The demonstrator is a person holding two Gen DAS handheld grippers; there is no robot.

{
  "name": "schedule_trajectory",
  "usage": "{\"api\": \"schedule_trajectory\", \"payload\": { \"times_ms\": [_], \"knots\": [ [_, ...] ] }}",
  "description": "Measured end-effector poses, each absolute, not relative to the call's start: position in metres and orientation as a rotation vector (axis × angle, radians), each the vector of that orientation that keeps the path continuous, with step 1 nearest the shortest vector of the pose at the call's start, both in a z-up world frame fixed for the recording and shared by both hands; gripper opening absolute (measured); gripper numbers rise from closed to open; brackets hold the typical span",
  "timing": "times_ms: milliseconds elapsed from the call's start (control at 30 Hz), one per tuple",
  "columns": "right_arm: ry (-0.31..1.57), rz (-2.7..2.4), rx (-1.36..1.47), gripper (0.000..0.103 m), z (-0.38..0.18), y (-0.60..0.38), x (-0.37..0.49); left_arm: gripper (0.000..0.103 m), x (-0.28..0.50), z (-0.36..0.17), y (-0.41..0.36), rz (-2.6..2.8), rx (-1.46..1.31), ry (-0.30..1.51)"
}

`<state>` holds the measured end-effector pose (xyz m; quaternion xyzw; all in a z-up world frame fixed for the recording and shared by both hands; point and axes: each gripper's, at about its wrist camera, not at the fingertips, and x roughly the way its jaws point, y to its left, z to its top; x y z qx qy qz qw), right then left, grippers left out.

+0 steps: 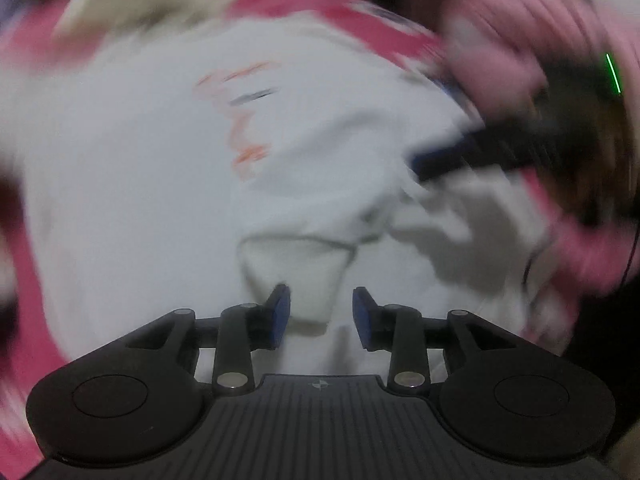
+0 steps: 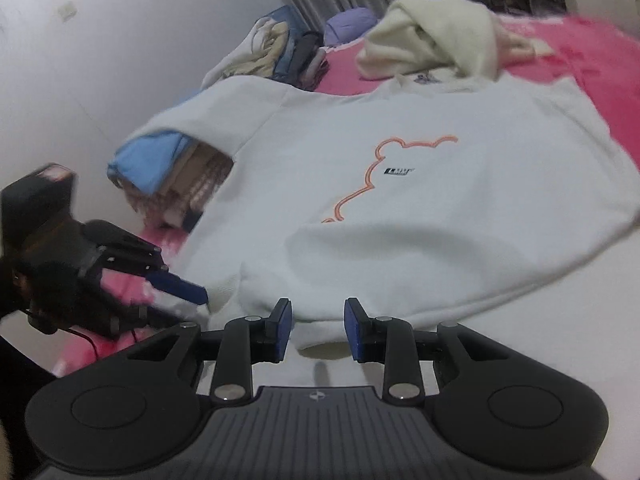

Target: Fold clothes

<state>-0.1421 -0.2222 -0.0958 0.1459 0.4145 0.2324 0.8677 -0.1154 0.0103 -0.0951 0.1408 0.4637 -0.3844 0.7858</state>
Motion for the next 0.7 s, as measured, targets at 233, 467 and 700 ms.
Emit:
{"api": "schedule_trajectory", "payload": {
  "times_ms": [233,467,700],
  "knots": [
    [0.88,0.419,0.37,0.032,-0.101,-0.238,-0.145,0.033,-0.152,-0.119,-0.017,-0.824,0.729,0.736],
    [0.843,0.464,0.306,0.032,-0.098,-0.23,-0.15,0.034,-0.163,-0.09,-0.011,-0.831,0.768,0.634],
    [0.815,0.702,-0.044,0.032,-0.096,-0.173,-0.15,0.028,-0.146,-0.13,-0.015,-0.841,0.822,0.747]
  ]
}}
